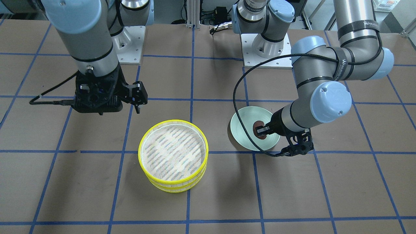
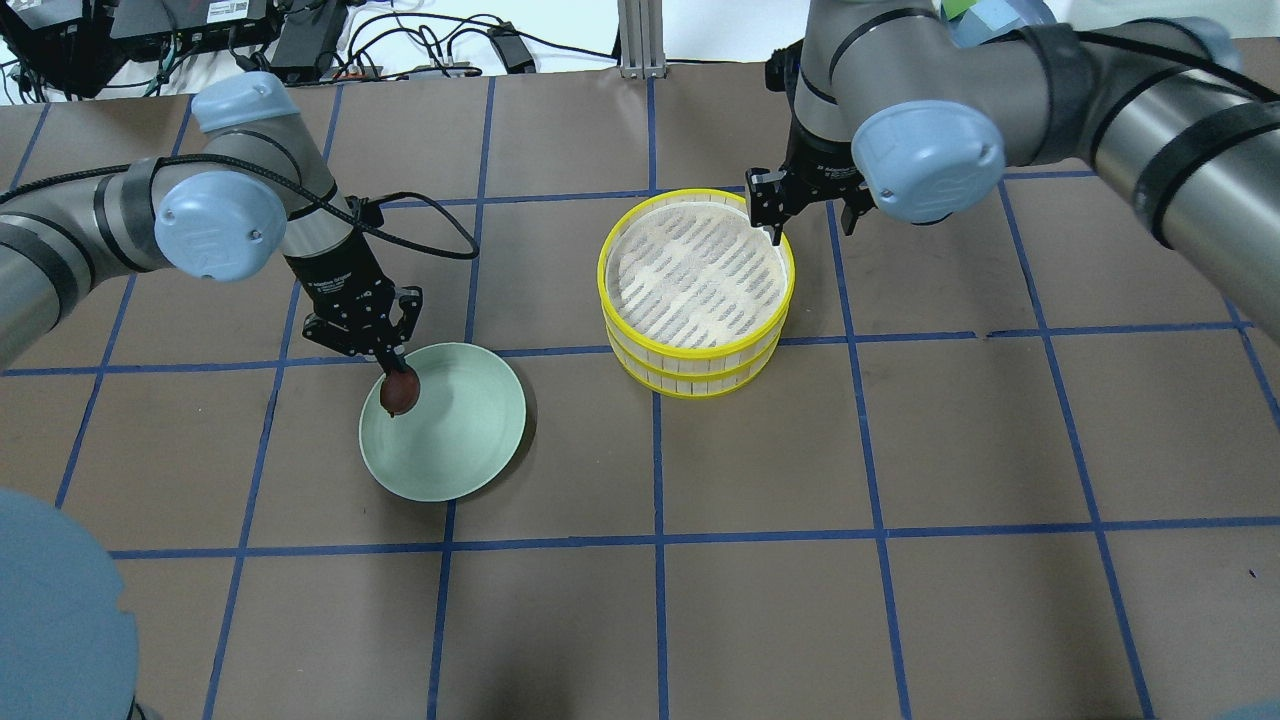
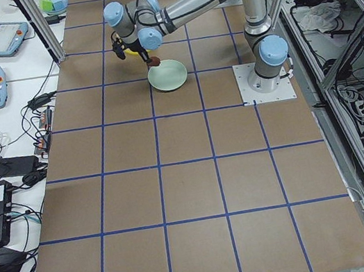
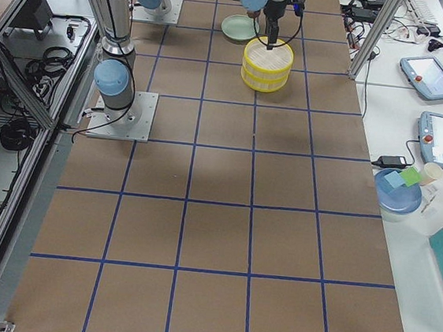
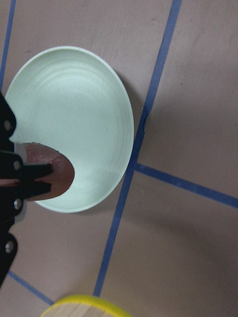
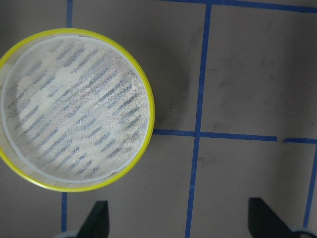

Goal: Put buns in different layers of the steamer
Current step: 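Lift brown bun toward steamer with left gripper while right gripper releases and rises, then lower the brown bun into the top steamer tier and open the left gripper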

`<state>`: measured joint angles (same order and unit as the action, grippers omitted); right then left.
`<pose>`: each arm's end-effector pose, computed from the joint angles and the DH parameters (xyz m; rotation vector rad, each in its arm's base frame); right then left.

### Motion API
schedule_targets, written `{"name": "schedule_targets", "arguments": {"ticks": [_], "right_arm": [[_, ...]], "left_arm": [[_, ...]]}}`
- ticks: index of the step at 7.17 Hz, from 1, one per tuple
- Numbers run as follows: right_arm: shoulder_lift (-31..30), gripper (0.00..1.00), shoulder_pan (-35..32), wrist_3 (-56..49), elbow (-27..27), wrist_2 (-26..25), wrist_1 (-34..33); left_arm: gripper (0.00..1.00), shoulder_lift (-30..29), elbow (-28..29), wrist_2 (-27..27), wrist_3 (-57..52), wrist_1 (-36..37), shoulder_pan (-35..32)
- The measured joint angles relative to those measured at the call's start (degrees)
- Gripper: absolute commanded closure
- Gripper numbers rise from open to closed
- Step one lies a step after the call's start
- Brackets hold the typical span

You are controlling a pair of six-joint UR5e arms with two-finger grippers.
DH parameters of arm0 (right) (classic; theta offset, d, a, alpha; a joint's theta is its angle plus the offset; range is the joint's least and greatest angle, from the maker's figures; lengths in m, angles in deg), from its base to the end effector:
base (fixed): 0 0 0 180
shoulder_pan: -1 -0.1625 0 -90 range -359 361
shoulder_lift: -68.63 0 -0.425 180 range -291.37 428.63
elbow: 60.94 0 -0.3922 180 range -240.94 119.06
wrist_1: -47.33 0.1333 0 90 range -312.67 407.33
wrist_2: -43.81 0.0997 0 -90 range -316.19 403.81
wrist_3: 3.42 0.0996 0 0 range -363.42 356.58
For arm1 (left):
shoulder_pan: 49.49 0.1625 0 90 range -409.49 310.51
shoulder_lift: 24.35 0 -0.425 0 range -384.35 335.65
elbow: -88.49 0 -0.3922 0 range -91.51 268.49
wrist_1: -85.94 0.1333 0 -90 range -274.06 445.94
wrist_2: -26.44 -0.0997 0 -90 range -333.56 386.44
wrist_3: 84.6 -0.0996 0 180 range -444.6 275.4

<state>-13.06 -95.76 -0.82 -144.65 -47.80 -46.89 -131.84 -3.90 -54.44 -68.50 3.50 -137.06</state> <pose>0.1951 -0.5376 0.4736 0.1123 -3.1141 0.0632 -0.1247 -0.5788 0.3171 0.5067 -2.9465 -0.3487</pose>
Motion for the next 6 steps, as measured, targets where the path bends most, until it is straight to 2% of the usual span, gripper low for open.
{"name": "schedule_targets", "arguments": {"ticks": [2,4,6], "right_arm": [[-3.48,0.01,-0.03,0.46,2.04,0.02,4.18],[-4.87,0.11,-0.21,0.87,1.78,-0.22,5.45],[-7.90,0.07,-0.02,1.06,-2.60,-0.30,6.08]], "left_arm": [[1.00,1.41,2.61,9.44,8.07,1.79,-2.83],[1.00,0.75,2.78,17.51,15.00,8.40,-4.53],[1.00,-1.34,2.12,24.14,22.53,14.00,-5.25]]}}
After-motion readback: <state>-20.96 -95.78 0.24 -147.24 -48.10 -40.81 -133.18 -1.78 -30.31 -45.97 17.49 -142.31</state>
